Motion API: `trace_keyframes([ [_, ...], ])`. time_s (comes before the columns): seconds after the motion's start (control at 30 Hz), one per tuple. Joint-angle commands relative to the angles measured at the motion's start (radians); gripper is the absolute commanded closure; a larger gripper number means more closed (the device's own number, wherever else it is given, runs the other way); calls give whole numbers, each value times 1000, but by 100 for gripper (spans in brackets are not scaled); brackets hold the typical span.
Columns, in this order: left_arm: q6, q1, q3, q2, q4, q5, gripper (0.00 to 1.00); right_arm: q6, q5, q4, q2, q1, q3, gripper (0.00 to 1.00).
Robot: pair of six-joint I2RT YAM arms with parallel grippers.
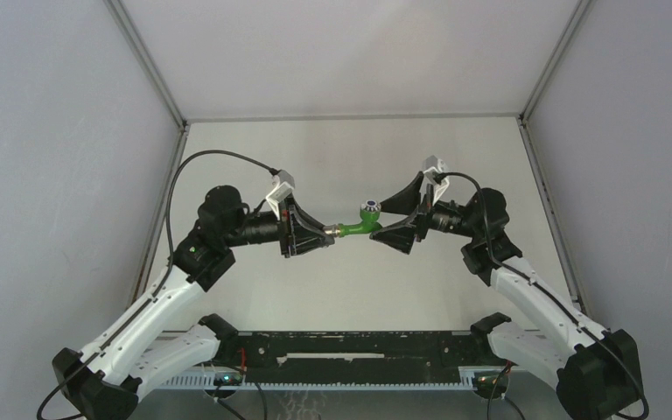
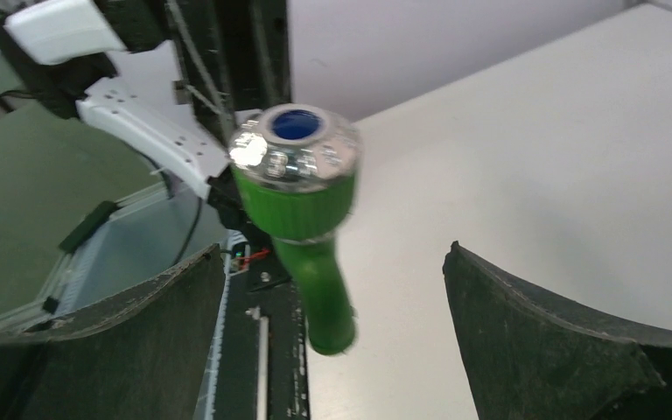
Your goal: Install the water faucets
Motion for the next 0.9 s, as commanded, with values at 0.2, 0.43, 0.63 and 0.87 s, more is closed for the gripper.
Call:
trace_keyframes([
  [0.2, -36, 4, 50, -39, 88, 24, 100, 265, -71, 266, 126, 71, 109, 15],
  [0.43, -52, 5, 51, -37, 127, 38, 100, 503, -115, 374, 254, 77, 150, 53],
  [0.63, 84, 0, 1, -100, 128, -28, 100, 714, -140, 348, 302, 62, 173, 100],
  [0.87, 471, -40, -29, -183, -71, -132, 100, 808, -293, -216, 391, 68, 340, 100],
])
